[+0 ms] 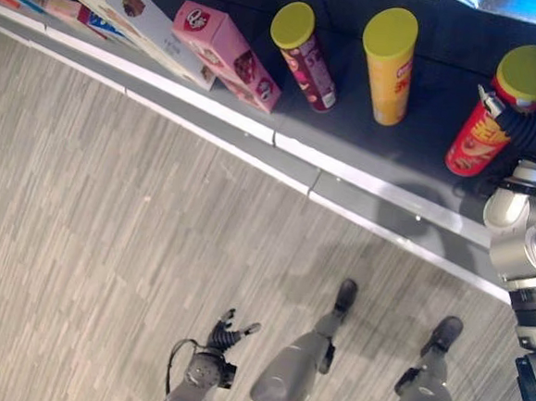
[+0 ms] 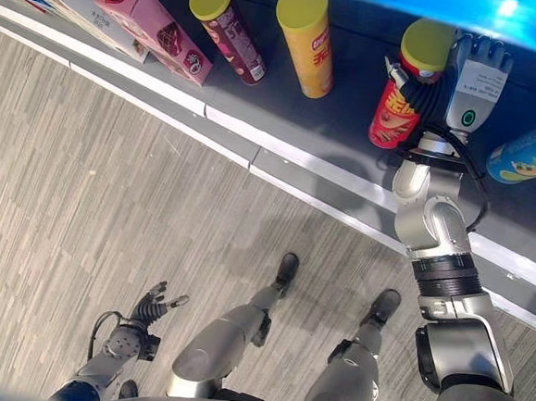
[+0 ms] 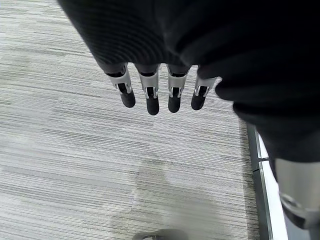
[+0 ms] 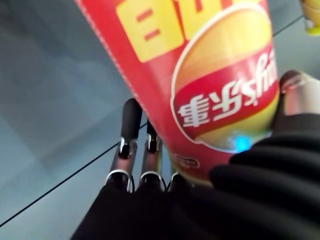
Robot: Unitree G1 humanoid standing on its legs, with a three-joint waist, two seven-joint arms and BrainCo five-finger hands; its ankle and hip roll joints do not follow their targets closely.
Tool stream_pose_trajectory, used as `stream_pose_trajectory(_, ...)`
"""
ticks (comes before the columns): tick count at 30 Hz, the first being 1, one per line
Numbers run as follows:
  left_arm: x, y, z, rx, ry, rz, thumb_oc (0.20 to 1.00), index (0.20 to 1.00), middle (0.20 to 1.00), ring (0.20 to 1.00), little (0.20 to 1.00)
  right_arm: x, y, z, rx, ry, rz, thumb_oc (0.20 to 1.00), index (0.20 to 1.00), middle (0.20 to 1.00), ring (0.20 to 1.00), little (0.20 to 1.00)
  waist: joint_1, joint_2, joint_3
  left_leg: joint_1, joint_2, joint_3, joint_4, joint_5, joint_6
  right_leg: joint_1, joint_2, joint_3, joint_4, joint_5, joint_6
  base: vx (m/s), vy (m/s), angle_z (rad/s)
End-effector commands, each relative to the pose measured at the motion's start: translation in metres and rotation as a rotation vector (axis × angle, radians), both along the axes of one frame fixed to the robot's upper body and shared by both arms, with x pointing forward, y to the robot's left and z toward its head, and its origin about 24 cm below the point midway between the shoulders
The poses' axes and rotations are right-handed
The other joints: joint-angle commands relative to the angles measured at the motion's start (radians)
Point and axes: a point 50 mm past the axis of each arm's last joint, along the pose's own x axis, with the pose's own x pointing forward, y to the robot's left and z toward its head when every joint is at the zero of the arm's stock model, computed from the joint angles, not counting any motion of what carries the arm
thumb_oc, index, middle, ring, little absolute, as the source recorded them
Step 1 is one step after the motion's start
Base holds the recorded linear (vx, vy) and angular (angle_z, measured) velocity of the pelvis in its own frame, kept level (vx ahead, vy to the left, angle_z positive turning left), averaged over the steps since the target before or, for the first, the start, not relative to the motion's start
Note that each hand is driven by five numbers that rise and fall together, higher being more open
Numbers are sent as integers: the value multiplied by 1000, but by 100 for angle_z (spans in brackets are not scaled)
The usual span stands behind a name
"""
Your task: Put the goods on the table back onto the shelves and tidy them up.
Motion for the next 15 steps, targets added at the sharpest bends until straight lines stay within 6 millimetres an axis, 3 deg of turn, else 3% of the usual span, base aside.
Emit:
stream_pose_trajectory(1, -4, 9, -3, 63, 28, -48, 1000, 1000, 1000, 1000, 1000, -8, 8, 36, -109, -150, 5, 200, 200, 200, 200, 200, 7, -31, -79, -51, 52, 100, 6, -28, -73, 2, -94, 41, 87, -59, 76, 0, 0, 0)
stream_pose_trajectory(15, -2, 10, -1, 67, 17, -47, 1000, 1000, 1000, 1000, 1000, -5, 8, 40, -132, -144, 1, 200, 200, 200, 200, 200, 4, -34, -69, -59, 51, 109, 6, -25, -75, -11, -94, 47, 89, -59, 76, 0, 0, 0)
